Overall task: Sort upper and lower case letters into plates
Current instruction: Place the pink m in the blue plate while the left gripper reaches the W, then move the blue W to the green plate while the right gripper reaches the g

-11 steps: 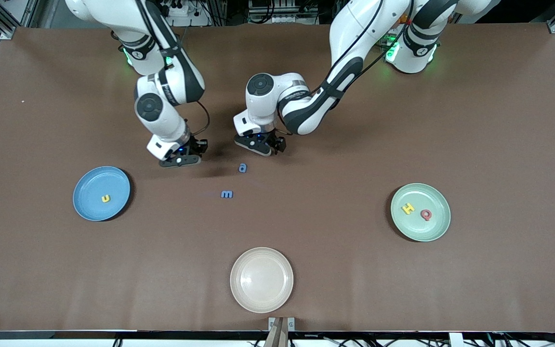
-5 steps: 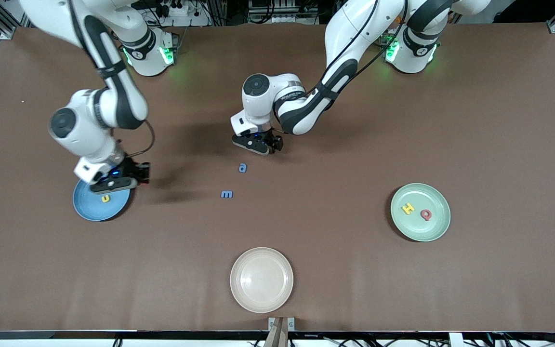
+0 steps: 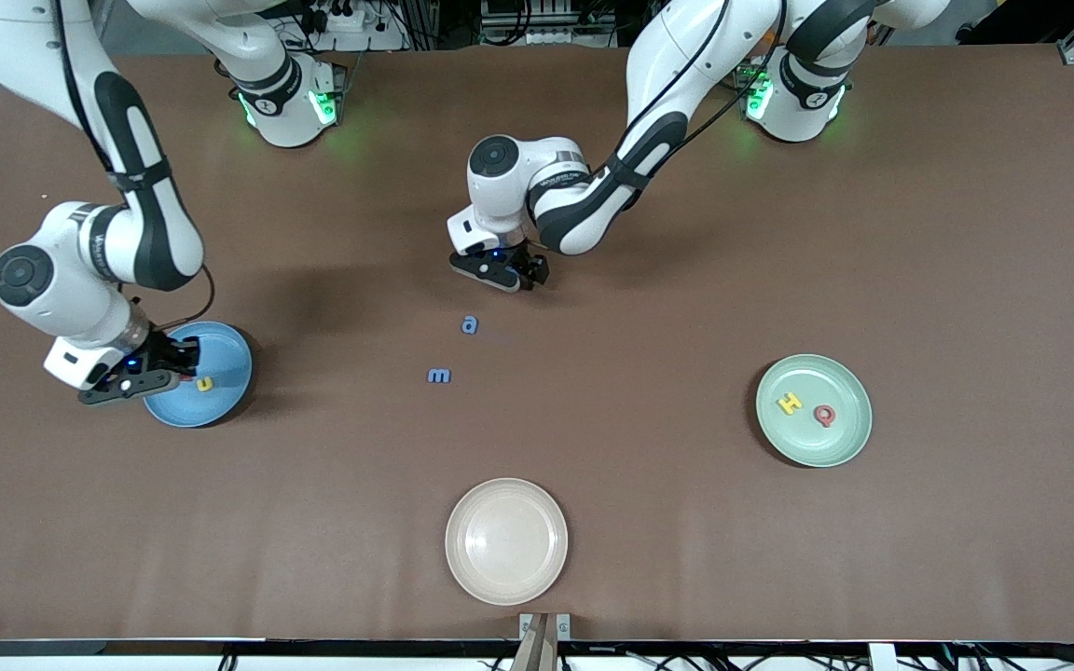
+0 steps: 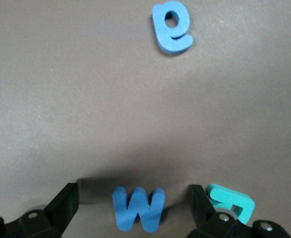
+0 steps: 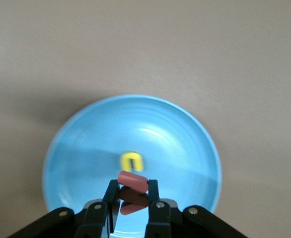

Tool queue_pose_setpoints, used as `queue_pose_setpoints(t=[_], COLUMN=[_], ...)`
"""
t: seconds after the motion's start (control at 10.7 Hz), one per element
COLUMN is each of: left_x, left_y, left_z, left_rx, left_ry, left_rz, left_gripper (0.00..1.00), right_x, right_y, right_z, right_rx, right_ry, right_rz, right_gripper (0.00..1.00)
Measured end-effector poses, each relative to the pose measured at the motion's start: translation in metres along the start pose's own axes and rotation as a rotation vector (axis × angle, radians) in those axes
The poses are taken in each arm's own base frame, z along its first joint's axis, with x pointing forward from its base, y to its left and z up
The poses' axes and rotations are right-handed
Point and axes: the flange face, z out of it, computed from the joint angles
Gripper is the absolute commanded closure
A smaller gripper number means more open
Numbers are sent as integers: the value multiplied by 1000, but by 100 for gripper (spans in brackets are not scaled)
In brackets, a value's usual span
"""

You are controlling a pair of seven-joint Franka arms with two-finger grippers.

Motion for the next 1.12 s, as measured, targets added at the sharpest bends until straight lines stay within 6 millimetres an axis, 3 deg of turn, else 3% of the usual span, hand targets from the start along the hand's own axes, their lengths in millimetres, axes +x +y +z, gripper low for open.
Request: queue_pose_setpoints(t=[0.19, 0.37, 0.93, 1.12], left_x=[-4, -1, 2, 3], left_y=[0, -3, -6, -7], left_z=[-1, -4, -10, -10], left_rx=[-1, -6, -13, -13], left_ry=[-1, 0, 3, 3], left_rz=[0, -6, -13, -19], left_gripper=[7, 24, 100, 100], right_x=[-8, -9, 24, 33], right_y=[17, 19, -11, -34], right_z=[16, 20, -2, -7], right_rx=[-1, 0, 22, 29], right_ry=[-27, -33, -59, -79], right_rz=[7, 10, 11, 60], right_gripper=[0, 0, 0, 0])
